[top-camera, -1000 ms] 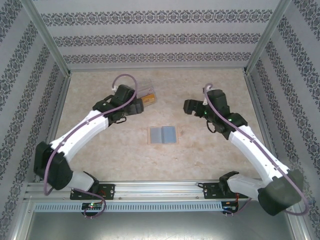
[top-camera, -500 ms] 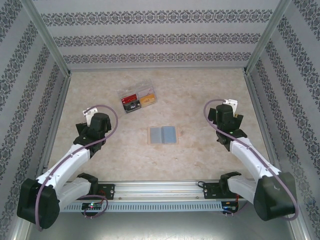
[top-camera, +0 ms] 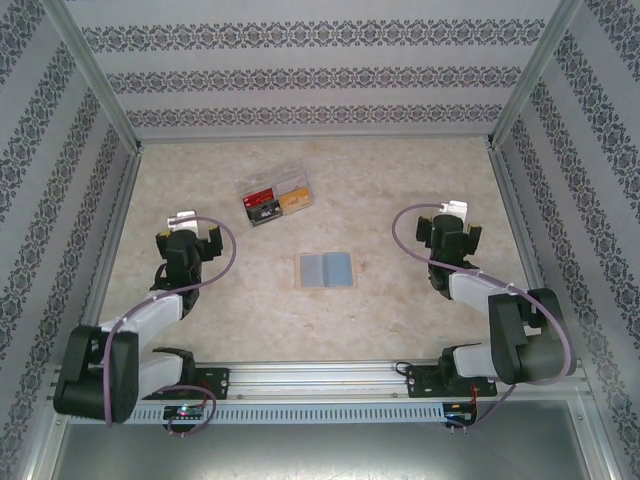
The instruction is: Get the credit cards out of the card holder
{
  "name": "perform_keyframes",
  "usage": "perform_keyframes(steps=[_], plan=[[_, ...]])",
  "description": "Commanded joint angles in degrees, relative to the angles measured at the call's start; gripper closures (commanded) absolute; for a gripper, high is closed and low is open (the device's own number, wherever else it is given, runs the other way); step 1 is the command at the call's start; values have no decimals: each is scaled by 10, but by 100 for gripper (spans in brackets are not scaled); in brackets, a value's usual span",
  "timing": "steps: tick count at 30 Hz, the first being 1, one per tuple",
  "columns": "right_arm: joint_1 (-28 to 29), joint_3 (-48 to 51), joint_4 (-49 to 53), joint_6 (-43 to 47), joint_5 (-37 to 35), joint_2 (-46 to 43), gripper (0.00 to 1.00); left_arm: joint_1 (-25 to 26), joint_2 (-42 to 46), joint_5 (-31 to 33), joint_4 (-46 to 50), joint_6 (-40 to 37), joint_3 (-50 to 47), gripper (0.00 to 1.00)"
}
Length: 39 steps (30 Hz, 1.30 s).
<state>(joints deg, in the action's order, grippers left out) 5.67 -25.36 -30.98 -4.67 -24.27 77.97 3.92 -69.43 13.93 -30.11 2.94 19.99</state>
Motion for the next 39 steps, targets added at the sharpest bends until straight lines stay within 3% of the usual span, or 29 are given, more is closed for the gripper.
perform_keyframes(steps=[1,4,11,23,28,32,39], plan=[[-16,23,-115,24,87,16,2,-20,-59,-75,-122,-35,-10,1],[-19,37,-166,35,132,34,2,-27,-89,-122,-169,-29,-13,1],[-20,48,-217,46,165,70,2,-45,-161,-165,-222,-24,-6,1],[-33,36,-204,31,175,83,2,-41,-197,-82,-203,2,20,1],[-36,35,-201,30,182,82,2,-39,-198,-87,-202,-1,20,1],[-36,34,-201,29,181,83,2,-38,-199,-132,-172,-23,38,1],[-37,34,-201,29,182,83,2,-38,-199,-134,-171,-22,39,1]])
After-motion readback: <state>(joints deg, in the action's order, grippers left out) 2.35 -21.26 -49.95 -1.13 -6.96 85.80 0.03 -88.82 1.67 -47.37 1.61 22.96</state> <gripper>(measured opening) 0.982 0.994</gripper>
